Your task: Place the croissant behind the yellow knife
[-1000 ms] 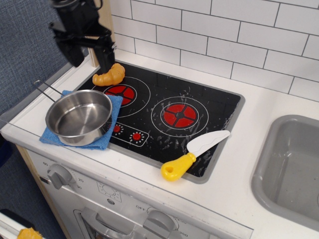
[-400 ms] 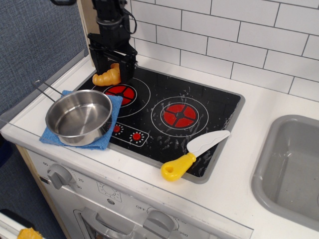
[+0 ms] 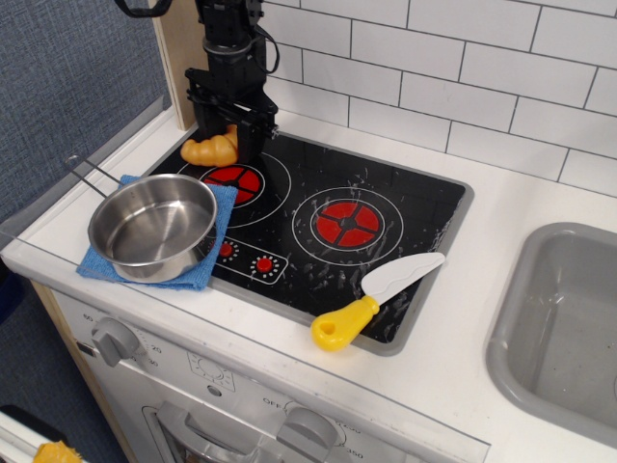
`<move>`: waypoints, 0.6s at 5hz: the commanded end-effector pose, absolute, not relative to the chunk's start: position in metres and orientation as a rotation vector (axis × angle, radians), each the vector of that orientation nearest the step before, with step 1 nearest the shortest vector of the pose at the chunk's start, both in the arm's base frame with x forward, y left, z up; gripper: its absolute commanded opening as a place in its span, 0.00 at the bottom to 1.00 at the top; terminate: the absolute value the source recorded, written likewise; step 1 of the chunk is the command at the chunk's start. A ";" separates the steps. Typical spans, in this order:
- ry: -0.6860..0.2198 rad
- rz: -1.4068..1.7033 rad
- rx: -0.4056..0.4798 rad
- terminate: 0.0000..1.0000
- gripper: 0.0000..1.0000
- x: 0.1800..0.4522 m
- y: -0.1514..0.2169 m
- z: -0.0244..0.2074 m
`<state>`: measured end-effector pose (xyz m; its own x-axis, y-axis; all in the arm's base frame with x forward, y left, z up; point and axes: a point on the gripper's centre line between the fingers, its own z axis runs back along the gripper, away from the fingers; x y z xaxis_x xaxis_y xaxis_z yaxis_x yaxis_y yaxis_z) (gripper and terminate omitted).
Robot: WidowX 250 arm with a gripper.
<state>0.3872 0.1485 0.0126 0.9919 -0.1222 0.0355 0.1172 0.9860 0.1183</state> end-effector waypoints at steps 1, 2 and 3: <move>-0.156 -0.072 0.093 0.00 0.00 0.391 0.146 0.056; -0.224 -0.064 0.048 0.00 0.00 0.396 0.128 0.081; -0.270 -0.134 0.000 0.00 0.00 0.401 0.080 0.099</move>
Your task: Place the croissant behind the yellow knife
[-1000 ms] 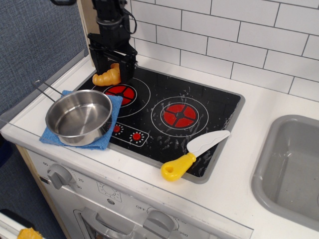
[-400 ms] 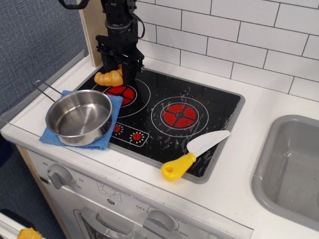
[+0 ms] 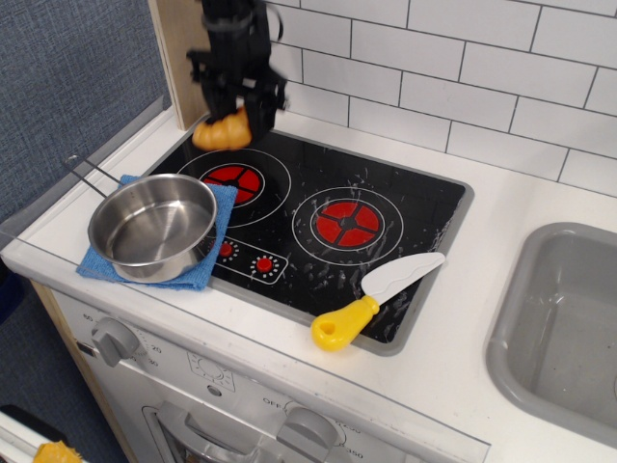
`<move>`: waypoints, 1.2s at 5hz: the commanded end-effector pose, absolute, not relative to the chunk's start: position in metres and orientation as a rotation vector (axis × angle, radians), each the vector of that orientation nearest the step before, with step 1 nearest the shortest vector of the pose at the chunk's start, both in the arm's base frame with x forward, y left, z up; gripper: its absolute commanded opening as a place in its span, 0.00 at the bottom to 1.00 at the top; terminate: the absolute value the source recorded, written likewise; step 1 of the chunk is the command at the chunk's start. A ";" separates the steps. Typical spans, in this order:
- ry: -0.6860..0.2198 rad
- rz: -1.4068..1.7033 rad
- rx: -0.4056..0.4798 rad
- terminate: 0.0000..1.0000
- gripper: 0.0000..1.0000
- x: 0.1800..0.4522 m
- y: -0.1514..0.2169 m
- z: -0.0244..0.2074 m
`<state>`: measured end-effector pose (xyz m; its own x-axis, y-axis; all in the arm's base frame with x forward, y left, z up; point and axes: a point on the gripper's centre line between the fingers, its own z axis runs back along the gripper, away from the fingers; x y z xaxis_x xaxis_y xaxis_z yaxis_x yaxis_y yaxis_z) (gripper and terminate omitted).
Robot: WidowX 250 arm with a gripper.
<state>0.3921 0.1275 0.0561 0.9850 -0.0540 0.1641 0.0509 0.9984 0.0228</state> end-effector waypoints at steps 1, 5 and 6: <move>-0.253 -0.195 -0.005 0.00 0.00 0.398 0.029 0.095; -0.205 -0.265 0.022 0.00 0.00 0.405 -0.073 0.053; -0.195 -0.262 0.000 0.00 0.00 0.416 -0.075 0.046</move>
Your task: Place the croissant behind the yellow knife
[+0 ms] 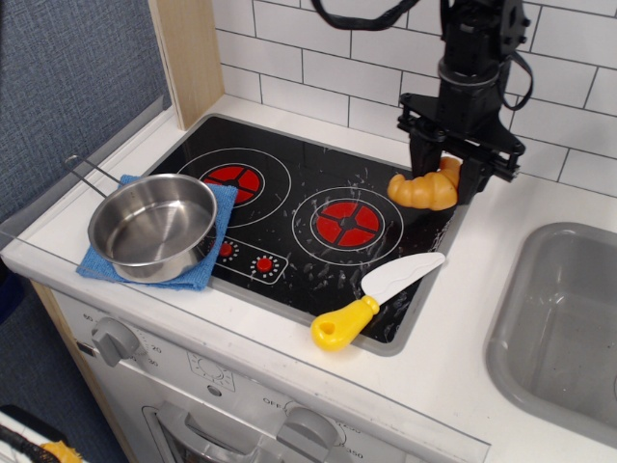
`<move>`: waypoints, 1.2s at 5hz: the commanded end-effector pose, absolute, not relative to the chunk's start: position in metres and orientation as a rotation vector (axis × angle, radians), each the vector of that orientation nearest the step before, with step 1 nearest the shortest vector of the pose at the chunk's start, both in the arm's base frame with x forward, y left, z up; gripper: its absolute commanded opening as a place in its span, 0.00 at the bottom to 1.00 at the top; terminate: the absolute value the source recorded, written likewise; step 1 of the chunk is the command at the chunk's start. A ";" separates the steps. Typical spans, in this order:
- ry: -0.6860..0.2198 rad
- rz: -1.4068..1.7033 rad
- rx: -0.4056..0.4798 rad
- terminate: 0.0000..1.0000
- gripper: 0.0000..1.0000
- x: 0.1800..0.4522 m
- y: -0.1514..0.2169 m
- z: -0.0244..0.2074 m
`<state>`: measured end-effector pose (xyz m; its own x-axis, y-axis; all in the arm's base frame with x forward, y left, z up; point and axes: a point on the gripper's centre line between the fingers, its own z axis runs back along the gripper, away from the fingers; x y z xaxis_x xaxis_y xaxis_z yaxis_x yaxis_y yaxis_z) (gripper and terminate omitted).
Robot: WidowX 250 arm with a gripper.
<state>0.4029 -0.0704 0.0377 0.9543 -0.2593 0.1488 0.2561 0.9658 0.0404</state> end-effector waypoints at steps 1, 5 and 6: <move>-0.173 -0.283 0.000 0.00 1.00 0.411 -0.079 0.039; -0.246 -0.259 -0.032 0.00 1.00 0.391 -0.075 0.102; -0.171 -0.165 -0.038 0.00 1.00 0.379 -0.066 0.104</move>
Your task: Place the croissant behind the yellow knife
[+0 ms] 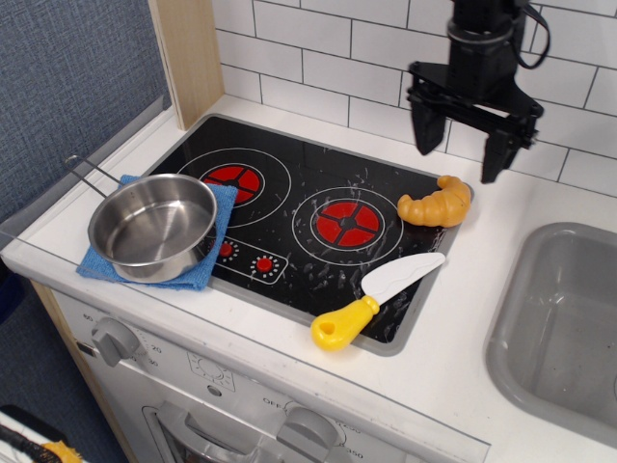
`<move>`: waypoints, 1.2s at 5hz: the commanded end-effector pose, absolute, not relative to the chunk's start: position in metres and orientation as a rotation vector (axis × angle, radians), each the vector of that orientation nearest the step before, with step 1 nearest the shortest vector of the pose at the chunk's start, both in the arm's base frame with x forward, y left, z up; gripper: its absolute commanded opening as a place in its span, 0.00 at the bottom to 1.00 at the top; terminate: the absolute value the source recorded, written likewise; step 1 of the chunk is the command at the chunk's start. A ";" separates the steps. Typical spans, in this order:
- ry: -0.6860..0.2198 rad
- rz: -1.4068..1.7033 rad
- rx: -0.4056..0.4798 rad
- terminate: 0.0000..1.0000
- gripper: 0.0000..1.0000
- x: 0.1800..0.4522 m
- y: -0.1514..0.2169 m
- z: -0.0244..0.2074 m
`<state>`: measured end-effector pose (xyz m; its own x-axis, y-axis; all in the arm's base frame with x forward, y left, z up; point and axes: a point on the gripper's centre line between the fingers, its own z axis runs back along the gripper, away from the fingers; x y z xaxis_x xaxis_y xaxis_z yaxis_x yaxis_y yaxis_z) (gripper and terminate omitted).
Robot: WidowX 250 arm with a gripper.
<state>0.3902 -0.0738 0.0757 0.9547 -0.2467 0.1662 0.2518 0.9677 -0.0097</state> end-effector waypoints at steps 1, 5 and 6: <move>-0.120 -0.123 -0.027 0.00 1.00 0.368 -0.060 0.099; -0.113 -0.143 0.025 0.00 1.00 0.359 -0.055 0.095; -0.113 -0.143 0.025 0.00 1.00 0.359 -0.055 0.095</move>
<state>0.3590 -0.0493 0.0728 0.9898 -0.1348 0.0467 0.1335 0.9906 0.0309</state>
